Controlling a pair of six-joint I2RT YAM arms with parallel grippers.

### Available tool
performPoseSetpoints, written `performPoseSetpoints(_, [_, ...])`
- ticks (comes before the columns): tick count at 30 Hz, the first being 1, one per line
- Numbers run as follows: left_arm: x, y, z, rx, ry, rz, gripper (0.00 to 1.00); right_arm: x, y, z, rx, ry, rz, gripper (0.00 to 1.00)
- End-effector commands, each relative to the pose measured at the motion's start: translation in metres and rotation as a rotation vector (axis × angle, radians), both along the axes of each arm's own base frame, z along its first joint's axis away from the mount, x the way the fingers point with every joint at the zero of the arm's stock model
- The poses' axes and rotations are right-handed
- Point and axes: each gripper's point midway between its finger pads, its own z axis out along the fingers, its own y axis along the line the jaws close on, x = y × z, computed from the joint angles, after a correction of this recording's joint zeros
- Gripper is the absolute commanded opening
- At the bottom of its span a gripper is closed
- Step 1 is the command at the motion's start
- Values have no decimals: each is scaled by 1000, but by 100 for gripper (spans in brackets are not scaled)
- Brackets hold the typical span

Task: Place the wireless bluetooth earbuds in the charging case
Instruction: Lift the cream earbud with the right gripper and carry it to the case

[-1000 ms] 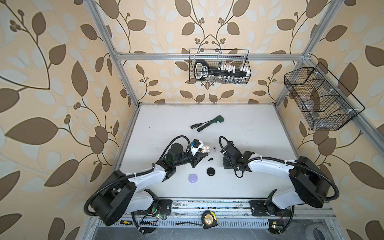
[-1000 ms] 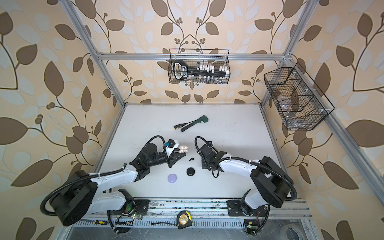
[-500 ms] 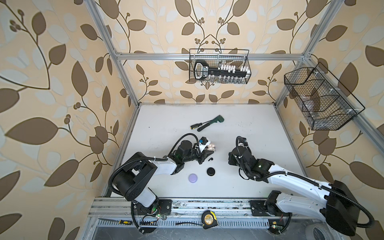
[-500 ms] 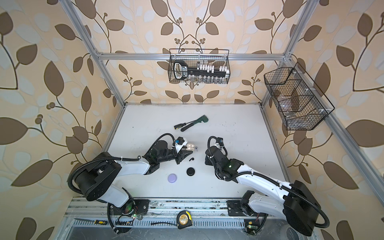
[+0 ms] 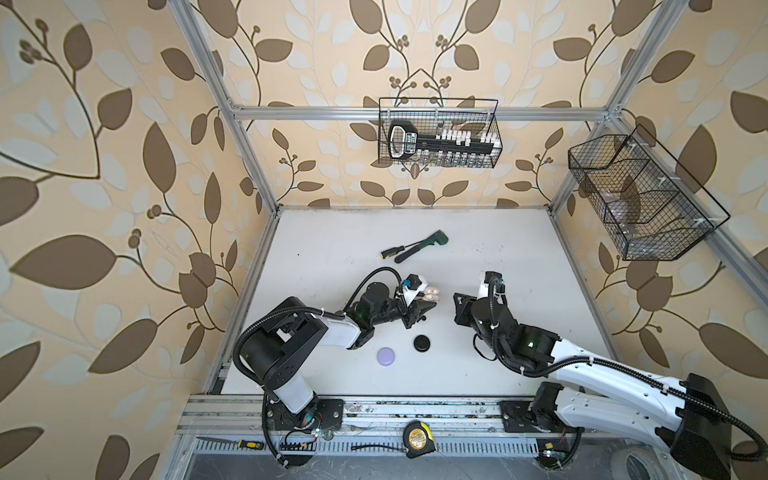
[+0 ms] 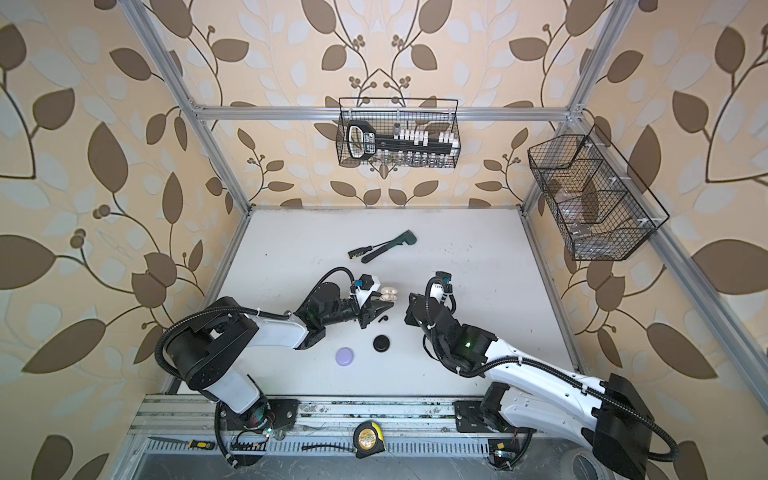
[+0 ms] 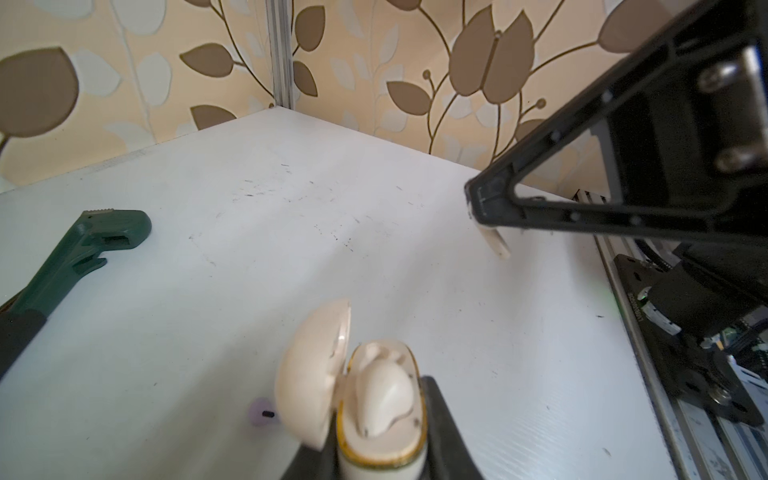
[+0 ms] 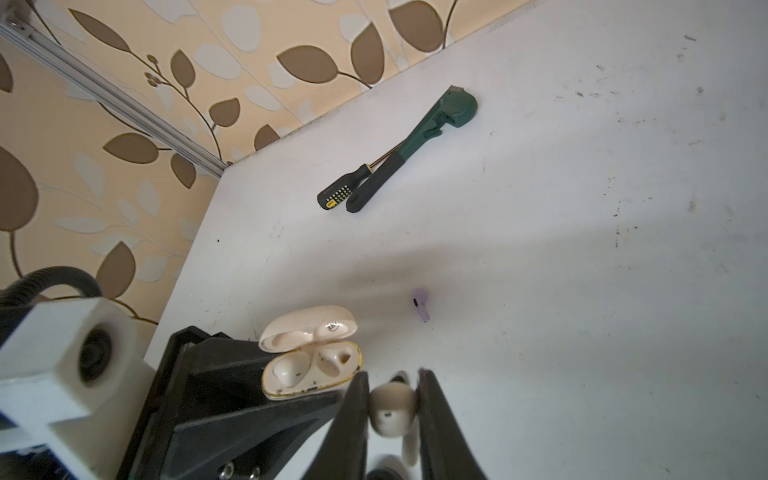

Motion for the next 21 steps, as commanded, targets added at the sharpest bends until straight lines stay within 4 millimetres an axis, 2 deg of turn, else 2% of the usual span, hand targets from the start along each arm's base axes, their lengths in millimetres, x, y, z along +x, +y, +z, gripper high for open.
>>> performPoseSetpoints(1, [-3,-13,37,-118,-81,-50,0,4,5,16,57,-50,-25,21])
performPoseSetpoints(13, [-10,-11,52,-225,-102,-73,0,5,26,27,134,-110,-16,21])
performPoseSetpoints(21, [-14,-10,57,-240,-102,-85,0,11,27,40,126,-161,-26,21])
